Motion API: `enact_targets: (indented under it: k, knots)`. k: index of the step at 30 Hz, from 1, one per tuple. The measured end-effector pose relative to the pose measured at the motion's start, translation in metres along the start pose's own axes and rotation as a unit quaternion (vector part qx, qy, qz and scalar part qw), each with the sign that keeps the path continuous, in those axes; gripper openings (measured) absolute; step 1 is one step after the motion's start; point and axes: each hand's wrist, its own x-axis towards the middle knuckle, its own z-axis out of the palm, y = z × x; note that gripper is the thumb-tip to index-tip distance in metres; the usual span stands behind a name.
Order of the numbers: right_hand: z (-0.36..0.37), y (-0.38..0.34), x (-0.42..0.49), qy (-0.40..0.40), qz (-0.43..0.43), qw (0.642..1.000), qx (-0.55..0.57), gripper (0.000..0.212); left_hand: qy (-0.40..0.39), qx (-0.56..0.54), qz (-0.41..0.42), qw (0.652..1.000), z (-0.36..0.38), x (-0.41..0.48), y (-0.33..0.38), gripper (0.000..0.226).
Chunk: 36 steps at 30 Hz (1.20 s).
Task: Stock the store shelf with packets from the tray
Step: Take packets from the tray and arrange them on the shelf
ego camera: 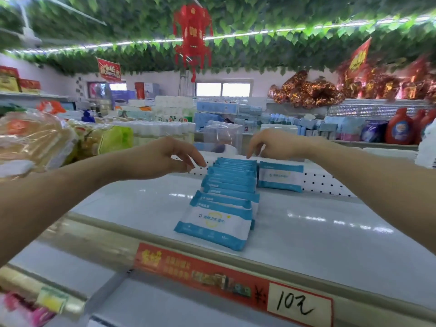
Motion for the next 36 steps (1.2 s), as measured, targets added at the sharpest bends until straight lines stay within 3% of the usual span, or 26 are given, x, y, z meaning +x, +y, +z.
enact_targets:
  k: [5,12,17,22,29,33,36]
  knots:
    - [-0.007,-0.109,0.044,0.067,-0.123,0.989,0.043,0.035,0.015,0.033,-0.077,0.996,-0.021,-0.076,-0.023,0.033]
    - [0.018,-0.297,0.086,0.009,-0.372,0.927,0.052,0.031,0.069,0.081,-0.229,0.968,-0.048,-0.245,-0.050,0.032]
    - [0.069,-0.419,0.097,-0.038,-0.492,0.869,0.040,0.030,0.112,0.104,-0.385,0.910,-0.045,-0.384,-0.057,0.032]
    - [0.154,-0.514,0.080,-0.125,-0.543,0.829,0.055,0.030,0.102,0.136,-0.536,0.827,-0.005,-0.503,-0.057,0.038]
    - [0.321,-0.570,0.009,-0.276,-0.549,0.788,0.046,0.032,-0.017,0.127,-0.644,0.754,0.132,-0.609,-0.062,0.043]
    - [0.398,-0.573,-0.025,-0.377,-0.513,0.769,0.062,0.033,-0.049,0.119,-0.652,0.747,0.191,-0.631,-0.076,0.053]
    - [0.433,-0.568,-0.036,-0.407,-0.500,0.761,0.073,0.032,-0.069,0.144,-0.644,0.748,0.214,-0.633,-0.085,0.052]
